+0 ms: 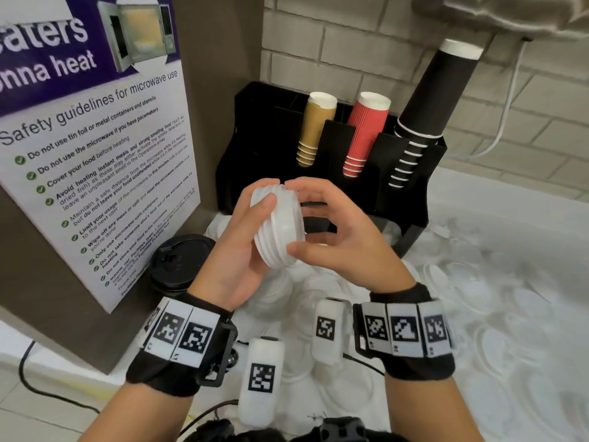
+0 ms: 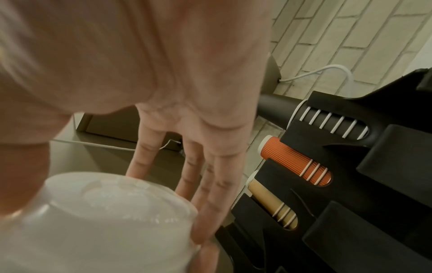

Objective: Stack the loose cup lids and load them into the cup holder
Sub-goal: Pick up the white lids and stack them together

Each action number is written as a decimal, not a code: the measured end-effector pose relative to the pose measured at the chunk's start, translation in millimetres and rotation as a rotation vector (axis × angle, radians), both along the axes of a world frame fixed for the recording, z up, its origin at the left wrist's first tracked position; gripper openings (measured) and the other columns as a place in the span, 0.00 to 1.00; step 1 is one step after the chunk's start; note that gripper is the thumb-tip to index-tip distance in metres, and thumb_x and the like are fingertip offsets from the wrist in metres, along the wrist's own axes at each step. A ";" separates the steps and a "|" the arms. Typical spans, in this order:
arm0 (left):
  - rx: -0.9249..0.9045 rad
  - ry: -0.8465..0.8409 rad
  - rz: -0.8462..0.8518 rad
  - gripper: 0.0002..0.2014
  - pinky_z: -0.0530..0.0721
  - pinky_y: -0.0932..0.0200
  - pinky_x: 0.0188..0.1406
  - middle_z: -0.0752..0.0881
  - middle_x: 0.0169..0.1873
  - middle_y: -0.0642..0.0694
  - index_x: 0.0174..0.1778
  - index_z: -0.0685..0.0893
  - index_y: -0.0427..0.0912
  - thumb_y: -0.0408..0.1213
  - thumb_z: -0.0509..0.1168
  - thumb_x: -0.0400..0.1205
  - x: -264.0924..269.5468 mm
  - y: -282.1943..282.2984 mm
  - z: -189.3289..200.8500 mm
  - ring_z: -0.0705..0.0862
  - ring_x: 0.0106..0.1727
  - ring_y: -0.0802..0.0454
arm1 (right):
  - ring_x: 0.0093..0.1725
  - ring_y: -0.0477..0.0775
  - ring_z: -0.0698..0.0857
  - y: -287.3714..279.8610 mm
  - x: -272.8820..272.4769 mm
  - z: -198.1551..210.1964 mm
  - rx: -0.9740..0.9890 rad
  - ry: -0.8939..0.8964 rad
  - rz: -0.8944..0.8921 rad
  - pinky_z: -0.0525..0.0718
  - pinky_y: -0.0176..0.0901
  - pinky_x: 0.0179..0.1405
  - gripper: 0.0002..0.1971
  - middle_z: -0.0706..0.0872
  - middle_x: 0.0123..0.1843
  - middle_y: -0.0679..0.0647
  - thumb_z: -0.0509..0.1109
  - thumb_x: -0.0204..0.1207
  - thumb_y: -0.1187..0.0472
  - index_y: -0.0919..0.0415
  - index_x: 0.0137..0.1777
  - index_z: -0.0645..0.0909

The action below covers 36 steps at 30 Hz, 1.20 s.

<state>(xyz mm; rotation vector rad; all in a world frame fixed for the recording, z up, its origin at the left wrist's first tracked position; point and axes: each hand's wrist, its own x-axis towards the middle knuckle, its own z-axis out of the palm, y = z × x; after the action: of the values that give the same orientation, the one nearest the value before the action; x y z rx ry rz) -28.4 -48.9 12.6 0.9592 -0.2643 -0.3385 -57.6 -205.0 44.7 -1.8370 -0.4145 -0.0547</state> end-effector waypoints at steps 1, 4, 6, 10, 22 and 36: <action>0.006 0.000 0.002 0.26 0.86 0.50 0.55 0.81 0.67 0.39 0.73 0.72 0.47 0.49 0.61 0.78 -0.6 -0.1 0.5 0.83 0.64 0.46 | 0.65 0.51 0.80 0.5 -0.2 0.1 -0.005 0.000 -0.001 0.88 0.54 0.54 0.31 0.78 0.65 0.49 0.78 0.68 0.69 0.53 0.71 0.74; 0.022 -0.009 0.013 0.28 0.83 0.43 0.60 0.80 0.68 0.38 0.74 0.70 0.46 0.50 0.60 0.78 -3.2 -1.6 2.1 0.82 0.67 0.43 | 0.65 0.52 0.81 1.4 -1.4 0.7 -0.008 0.000 -0.004 0.88 0.54 0.54 0.31 0.79 0.65 0.49 0.78 0.68 0.69 0.53 0.70 0.74; 0.044 -0.022 0.011 0.30 0.79 0.35 0.66 0.78 0.71 0.35 0.76 0.68 0.44 0.51 0.59 0.78 -5.2 -2.0 3.0 0.79 0.71 0.38 | 0.63 0.51 0.81 1.6 -2.2 0.3 -0.001 0.004 -0.004 0.88 0.53 0.53 0.31 0.79 0.64 0.49 0.78 0.68 0.69 0.52 0.70 0.75; 0.090 -0.030 -0.037 0.39 0.76 0.32 0.68 0.78 0.72 0.35 0.78 0.66 0.46 0.58 0.70 0.74 -6.3 1.7 2.1 0.77 0.73 0.36 | 0.62 0.49 0.81 1.5 -1.9 -0.3 -0.019 0.016 -0.005 0.89 0.50 0.51 0.32 0.79 0.63 0.48 0.79 0.67 0.70 0.52 0.70 0.75; 0.070 -0.118 0.120 0.23 0.81 0.59 0.37 0.79 0.43 0.52 0.58 0.78 0.56 0.48 0.70 0.65 7.1 27.8 3.2 0.81 0.43 0.56 | 0.57 0.43 0.79 12.7 2.9 -6.1 -0.602 0.021 0.151 0.81 0.36 0.56 0.38 0.80 0.58 0.49 0.82 0.66 0.52 0.51 0.70 0.64; 0.101 -0.092 0.154 0.22 0.80 0.56 0.43 0.80 0.46 0.53 0.57 0.81 0.60 0.52 0.70 0.65 10.3 32.9 -0.7 0.79 0.48 0.50 | 0.61 0.58 0.68 33.0 -16.4 -65.4 -1.560 -0.061 0.537 0.65 0.54 0.55 0.47 0.72 0.63 0.55 0.82 0.57 0.42 0.48 0.75 0.64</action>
<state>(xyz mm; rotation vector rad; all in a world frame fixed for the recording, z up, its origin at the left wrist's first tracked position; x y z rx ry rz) -18.1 -15.9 11.9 1.0892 -0.2575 -0.1680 -74.0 -171.9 -20.7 -3.1297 -1.1869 0.7886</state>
